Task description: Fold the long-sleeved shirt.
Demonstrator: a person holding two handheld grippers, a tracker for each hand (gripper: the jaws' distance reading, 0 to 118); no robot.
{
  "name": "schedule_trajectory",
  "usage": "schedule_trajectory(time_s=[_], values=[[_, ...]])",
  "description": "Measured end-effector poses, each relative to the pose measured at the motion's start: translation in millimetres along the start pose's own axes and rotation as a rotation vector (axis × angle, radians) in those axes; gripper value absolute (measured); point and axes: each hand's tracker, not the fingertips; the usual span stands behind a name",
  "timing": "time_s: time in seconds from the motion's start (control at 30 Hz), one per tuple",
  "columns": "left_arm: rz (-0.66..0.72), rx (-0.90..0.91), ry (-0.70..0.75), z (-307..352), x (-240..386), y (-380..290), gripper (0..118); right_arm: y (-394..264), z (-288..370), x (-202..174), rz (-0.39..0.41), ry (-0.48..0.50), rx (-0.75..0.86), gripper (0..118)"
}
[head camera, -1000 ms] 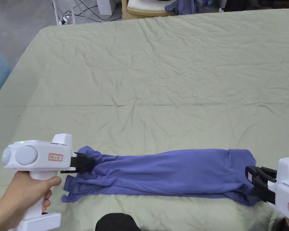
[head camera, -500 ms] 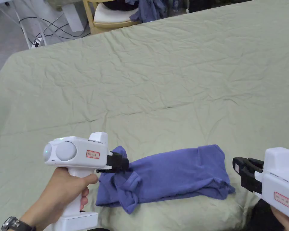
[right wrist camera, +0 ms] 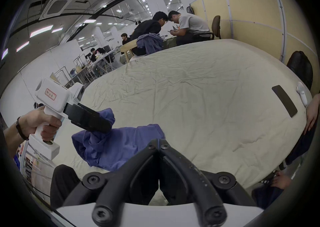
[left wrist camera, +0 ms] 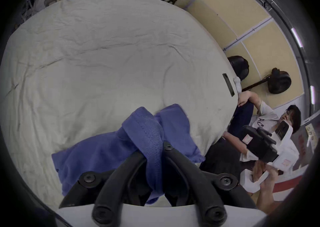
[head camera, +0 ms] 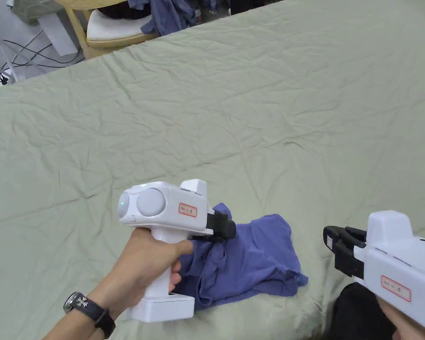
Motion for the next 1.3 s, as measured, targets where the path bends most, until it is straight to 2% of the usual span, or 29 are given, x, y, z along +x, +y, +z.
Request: schedule_trajectory(time_s=[0.33,0.53,0.6,0.63,0.67,0.7,0.73,0.9,1.03,1.1,1.2,1.3], values=[[-0.047,-0.060,0.042,-52.2,37.9,-0.8,6,3.5,-0.6,9.6,-0.016,-0.005,0.007,1],[-0.029,-0.058,0.050,-66.6,47.0,-4.6,6,2.9,3.1,11.5,-0.023,-0.007,0.011,1],[-0.013,-0.038,0.084,-71.4,48.1,-3.1,15,3.3,5.7,11.5,-0.022,-0.008,0.011,1],[0.040,-0.027,0.099,-73.5,47.6,-1.8,26,3.3,7.3,11.5,-0.021,-0.009,0.012,1],[0.081,-0.039,0.087,-76.4,48.3,-0.2,46,3.3,8.8,11.5,-0.021,-0.010,0.014,1],[0.096,-0.060,0.056,-78.7,51.9,0.1,56,3.5,10.3,11.7,-0.021,-0.011,0.015,1],[0.083,-0.066,0.049,-80.9,56.7,0.5,60,4.2,11.4,12.3,-0.021,-0.013,0.017,1],[0.017,-0.052,0.030,-83.3,88.1,-1.1,62,5.8,19.9,14.0,-0.017,-0.026,0.027,1],[0.003,-0.029,-0.091,-64.8,100.3,-4.6,62,8.2,28.4,13.9,-0.010,-0.037,0.037,1],[0.007,0.000,-0.087,-46.5,102.0,-8.2,62,9.5,32.8,12.7,-0.007,-0.038,0.045,1],[-0.038,0.117,-0.089,-9.7,102.3,-14.4,62,11.7,37.2,8.9,-0.004,-0.039,0.055,1],[-0.023,0.226,-0.087,31.4,91.1,-24.6,61,12.7,41.8,2.1,0.008,-0.033,0.063,1]])
